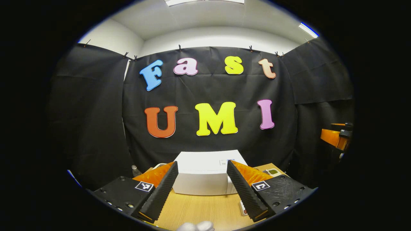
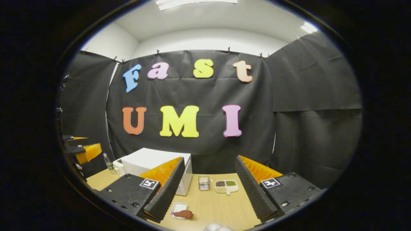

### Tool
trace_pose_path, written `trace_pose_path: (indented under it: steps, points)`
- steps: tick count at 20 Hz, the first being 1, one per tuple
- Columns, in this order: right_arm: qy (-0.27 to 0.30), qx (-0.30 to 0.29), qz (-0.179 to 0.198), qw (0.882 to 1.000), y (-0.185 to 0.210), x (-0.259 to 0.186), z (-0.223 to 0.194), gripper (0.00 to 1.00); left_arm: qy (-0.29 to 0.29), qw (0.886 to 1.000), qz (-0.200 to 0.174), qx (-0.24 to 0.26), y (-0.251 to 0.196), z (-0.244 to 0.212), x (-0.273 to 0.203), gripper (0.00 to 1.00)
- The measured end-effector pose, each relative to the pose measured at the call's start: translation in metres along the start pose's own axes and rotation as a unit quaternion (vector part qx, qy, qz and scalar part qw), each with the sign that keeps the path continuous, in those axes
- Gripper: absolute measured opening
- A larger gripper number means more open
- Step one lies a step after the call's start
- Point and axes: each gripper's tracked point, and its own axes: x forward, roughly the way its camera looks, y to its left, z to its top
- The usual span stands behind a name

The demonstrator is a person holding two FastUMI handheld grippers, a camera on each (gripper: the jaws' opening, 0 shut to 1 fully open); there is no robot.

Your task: Open the microwave oven with the left hand, put the food in, and close the microwave oven.

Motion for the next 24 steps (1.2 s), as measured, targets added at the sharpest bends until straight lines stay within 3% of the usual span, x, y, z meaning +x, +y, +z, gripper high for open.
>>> trace_pose_path:
  steps: [6,12,18,24]
  points:
    - [-0.006,0.014,0.012,1.000,0.001,0.002,0.005,0.92,-0.002,1.000,-0.022,0.005,-0.019,-0.043,0.026,0.95]
    - [-0.002,0.001,0.011,1.000,-0.009,0.002,0.012,0.92,0.016,0.999,-0.049,-0.017,-0.060,-0.118,0.068,0.95]
    - [0.012,-0.015,0.011,1.000,-0.014,0.000,0.003,0.92,0.042,0.997,-0.065,-0.029,-0.105,-0.186,0.126,0.95]
    - [0.035,0.000,-0.008,0.999,-0.031,0.001,-0.014,0.92,0.053,0.996,-0.064,-0.008,-0.124,-0.241,0.207,0.95]
